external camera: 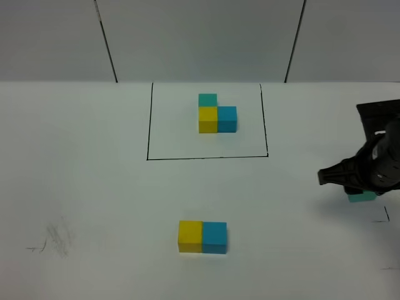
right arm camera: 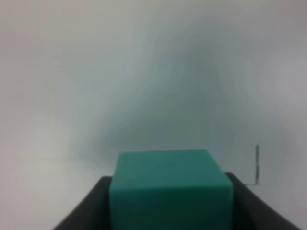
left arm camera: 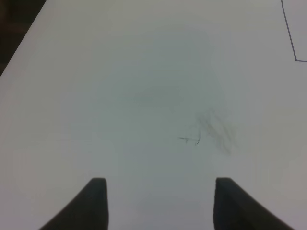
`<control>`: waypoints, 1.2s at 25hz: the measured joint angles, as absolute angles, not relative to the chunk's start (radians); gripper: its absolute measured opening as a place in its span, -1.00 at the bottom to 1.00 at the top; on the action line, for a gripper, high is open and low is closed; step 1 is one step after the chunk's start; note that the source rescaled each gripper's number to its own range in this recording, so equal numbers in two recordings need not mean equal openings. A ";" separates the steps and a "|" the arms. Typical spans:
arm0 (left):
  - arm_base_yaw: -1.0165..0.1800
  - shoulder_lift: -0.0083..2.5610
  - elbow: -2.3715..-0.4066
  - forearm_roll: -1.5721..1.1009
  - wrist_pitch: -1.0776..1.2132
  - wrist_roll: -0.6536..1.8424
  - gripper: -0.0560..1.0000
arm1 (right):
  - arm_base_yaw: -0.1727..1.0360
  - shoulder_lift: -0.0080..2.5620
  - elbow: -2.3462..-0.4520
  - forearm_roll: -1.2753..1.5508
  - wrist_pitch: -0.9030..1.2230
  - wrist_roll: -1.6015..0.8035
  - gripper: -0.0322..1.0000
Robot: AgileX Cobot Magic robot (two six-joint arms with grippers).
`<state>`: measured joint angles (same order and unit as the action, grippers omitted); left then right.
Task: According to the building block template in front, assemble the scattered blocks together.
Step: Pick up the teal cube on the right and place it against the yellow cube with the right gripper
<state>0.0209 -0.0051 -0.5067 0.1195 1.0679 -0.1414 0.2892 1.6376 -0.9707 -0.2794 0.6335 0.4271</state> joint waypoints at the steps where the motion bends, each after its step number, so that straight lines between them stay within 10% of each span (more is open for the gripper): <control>1: 0.021 -0.005 -0.507 0.120 1.068 -0.141 -0.69 | 0.319 1.635 -0.999 -0.277 0.661 0.448 -0.45; 13: 0.021 -0.005 -0.505 0.120 1.068 -0.141 -0.69 | 0.664 1.855 -1.461 -0.247 0.865 0.529 -0.45; 30: 0.021 -0.005 -0.505 0.120 1.068 -0.140 -0.69 | 0.792 2.206 -1.813 -0.162 1.031 0.845 -0.45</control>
